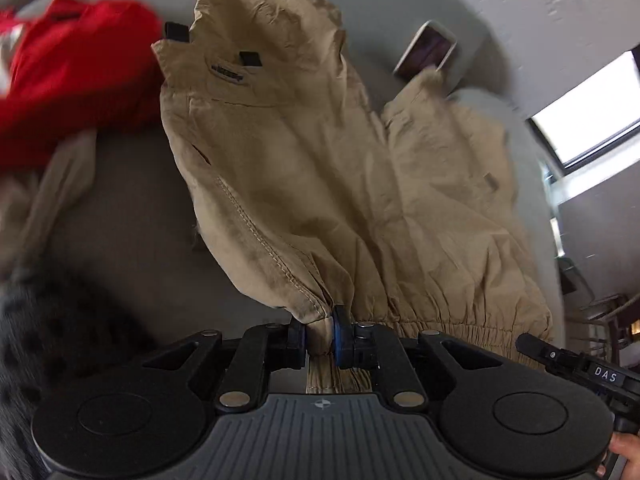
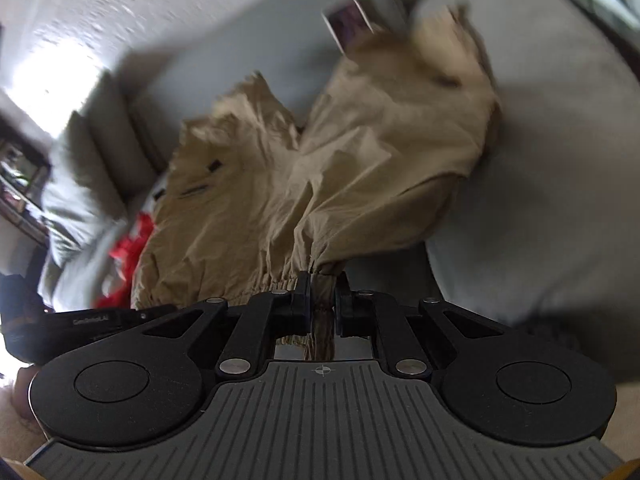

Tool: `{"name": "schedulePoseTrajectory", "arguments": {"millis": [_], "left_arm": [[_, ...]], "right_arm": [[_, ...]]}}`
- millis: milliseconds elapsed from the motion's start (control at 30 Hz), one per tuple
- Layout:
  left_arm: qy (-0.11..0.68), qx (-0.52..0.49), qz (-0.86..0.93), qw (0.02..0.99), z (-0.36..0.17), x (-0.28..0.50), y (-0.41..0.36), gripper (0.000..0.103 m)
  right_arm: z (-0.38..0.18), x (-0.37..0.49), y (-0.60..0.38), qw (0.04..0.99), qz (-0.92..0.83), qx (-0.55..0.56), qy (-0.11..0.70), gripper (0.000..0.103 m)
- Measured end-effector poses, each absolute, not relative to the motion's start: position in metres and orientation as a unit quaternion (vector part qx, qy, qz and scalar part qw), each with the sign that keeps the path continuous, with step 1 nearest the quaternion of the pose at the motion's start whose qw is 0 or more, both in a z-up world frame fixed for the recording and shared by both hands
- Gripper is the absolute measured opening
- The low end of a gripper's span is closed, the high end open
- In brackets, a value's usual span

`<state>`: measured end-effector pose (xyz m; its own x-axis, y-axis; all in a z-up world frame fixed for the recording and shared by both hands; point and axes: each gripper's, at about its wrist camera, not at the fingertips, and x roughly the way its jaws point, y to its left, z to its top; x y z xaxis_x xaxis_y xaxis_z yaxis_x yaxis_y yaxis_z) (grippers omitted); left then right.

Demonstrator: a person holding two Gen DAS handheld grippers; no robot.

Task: Fold clothes
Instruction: 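Lay the trousers flat on the sofa and open both grippers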

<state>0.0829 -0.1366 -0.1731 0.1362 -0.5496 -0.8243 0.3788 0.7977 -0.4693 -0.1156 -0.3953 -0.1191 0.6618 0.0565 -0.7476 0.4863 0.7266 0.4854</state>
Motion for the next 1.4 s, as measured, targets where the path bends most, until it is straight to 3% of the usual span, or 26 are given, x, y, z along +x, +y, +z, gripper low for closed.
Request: {"name": "schedulePoseTrajectory", "arguments": {"millis": [100, 233, 300, 367, 533, 633, 667, 700, 733, 767, 967, 1067, 1100, 1133, 1233, 1367, 1400], "left_arm": [[0.583, -0.067, -0.296, 0.754, -0.185, 0.076, -0.129, 0.011], [0.578, -0.072, -0.296, 0.757, -0.17, 0.08, -0.124, 0.017], [0.583, -0.046, -0.279, 0.761, -0.163, 0.072, -0.123, 0.036], [0.584, -0.02, -0.264, 0.768, -0.15, 0.06, -0.12, 0.04], [0.523, -0.021, -0.28, 0.805, -0.119, 0.041, -0.097, 0.046], [0.488, -0.032, -0.307, 0.817, -0.117, 0.045, -0.105, 0.042], [0.484, -0.032, -0.312, 0.817, -0.12, 0.047, -0.113, 0.035], [0.483, -0.03, -0.32, 0.815, -0.124, 0.05, -0.123, 0.022], [0.482, -0.026, -0.326, 0.813, -0.128, 0.052, -0.132, 0.013], [0.481, -0.017, -0.33, 0.812, -0.131, 0.053, -0.142, 0.001], [0.458, 0.052, -0.345, 0.818, -0.162, 0.051, -0.182, 0.001], [0.499, 0.095, -0.319, 0.8, -0.195, 0.055, -0.192, 0.002], [0.502, 0.09, -0.316, 0.8, -0.201, 0.056, -0.189, 0.007], [0.507, 0.089, -0.314, 0.798, -0.199, 0.058, -0.187, 0.008], [0.525, 0.081, -0.307, 0.79, -0.191, 0.064, -0.183, 0.009], [0.513, 0.084, -0.309, 0.796, -0.169, 0.057, -0.181, 0.009], [0.502, 0.086, -0.318, 0.8, -0.161, 0.052, -0.182, 0.013]], "right_arm": [[-0.182, -0.126, -0.388, 0.799, -0.146, 0.371, 0.451, 0.011], [-0.184, -0.131, -0.389, 0.801, -0.143, 0.376, 0.444, 0.011], [-0.179, -0.132, -0.393, 0.797, -0.144, 0.382, 0.445, 0.02], [-0.166, -0.136, -0.393, 0.79, -0.16, 0.374, 0.459, 0.047], [-0.112, -0.147, -0.383, 0.821, -0.16, 0.352, 0.42, 0.053], [-0.101, -0.142, -0.376, 0.85, -0.147, 0.321, 0.392, 0.052], [-0.103, -0.135, -0.373, 0.858, -0.147, 0.303, 0.388, 0.043], [-0.107, -0.125, -0.371, 0.861, -0.15, 0.289, 0.391, 0.034], [-0.112, -0.115, -0.368, 0.863, -0.152, 0.278, 0.394, 0.017], [-0.119, -0.107, -0.366, 0.864, -0.149, 0.27, 0.398, 0.011], [-0.15, -0.062, -0.343, 0.885, -0.14, 0.182, 0.404, 0.01], [-0.177, -0.049, -0.343, 0.871, -0.155, 0.149, 0.443, 0.01], [-0.19, -0.046, -0.345, 0.858, -0.163, 0.141, 0.467, 0.01], [-0.201, -0.048, -0.349, 0.846, -0.168, 0.141, 0.486, 0.005], [-0.2, -0.058, -0.354, 0.846, -0.17, 0.145, 0.484, 0.003], [-0.184, -0.069, -0.363, 0.844, -0.168, 0.185, 0.475, 0.01], [-0.178, -0.074, -0.366, 0.847, -0.165, 0.202, 0.463, 0.012]]}}
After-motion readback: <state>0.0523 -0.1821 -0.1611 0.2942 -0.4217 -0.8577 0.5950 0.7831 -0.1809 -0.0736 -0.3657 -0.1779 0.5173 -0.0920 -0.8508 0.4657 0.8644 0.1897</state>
